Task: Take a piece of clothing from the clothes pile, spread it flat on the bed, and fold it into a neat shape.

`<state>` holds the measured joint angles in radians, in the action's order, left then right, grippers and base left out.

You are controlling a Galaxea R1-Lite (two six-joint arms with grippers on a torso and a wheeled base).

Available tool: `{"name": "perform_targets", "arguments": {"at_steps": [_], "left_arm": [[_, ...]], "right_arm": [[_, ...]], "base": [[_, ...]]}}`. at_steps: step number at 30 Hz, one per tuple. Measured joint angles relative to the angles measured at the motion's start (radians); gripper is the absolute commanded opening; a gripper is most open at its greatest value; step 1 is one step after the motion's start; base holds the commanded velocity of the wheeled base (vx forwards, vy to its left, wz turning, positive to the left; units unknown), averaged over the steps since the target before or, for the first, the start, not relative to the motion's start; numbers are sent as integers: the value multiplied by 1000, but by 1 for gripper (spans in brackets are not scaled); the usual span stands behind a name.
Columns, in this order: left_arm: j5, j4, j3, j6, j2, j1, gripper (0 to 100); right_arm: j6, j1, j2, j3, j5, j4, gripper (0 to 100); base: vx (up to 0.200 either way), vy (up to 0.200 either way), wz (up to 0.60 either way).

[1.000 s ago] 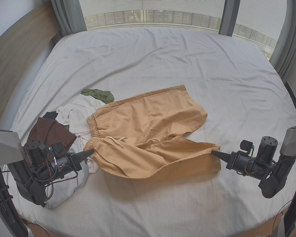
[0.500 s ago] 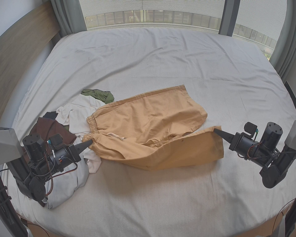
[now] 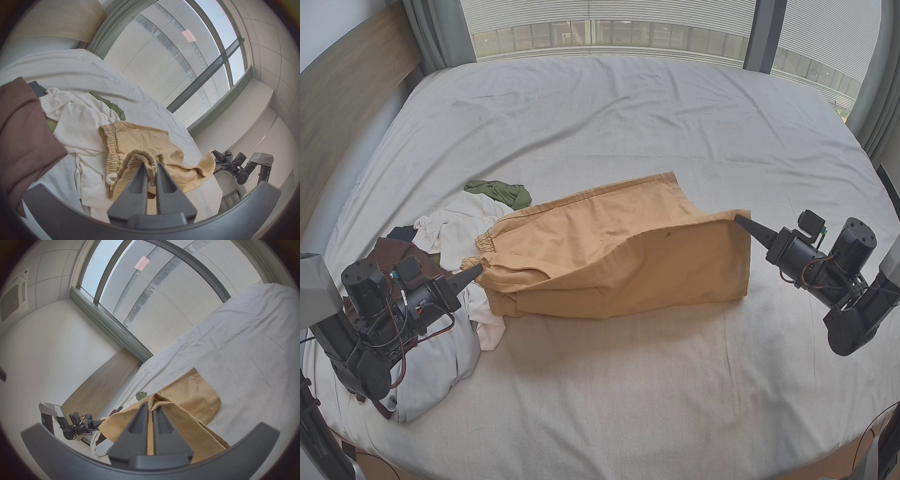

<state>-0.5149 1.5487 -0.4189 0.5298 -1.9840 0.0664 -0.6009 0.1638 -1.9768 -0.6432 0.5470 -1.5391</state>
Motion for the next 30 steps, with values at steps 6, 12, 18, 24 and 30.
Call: {"name": "perform_targets", "arguments": {"at_steps": [6,12,18,24,30], "left_arm": [[40,0,-24,31,9,0,0],[74,0,-56,77,22,-1,0],[76,0,-63,83,29,-1,0],[86,-2,-66,91,31,-1,0],[131,-1,-95,97,26,-1,0]], "right_arm": [[-9,-3,-3,-79,-1,4,0],[-20,-10,-4,-151,-1,71,0],[-20,-9,-4,-205,-1,127,0],[-20,-11,-5,-267,-1,193,0],[-20,-13,-10,-335,-1,236,0]], "base": [[0,0,0],[0,0,0],[0,0,0],[0,0,0],[0,0,0]]}}
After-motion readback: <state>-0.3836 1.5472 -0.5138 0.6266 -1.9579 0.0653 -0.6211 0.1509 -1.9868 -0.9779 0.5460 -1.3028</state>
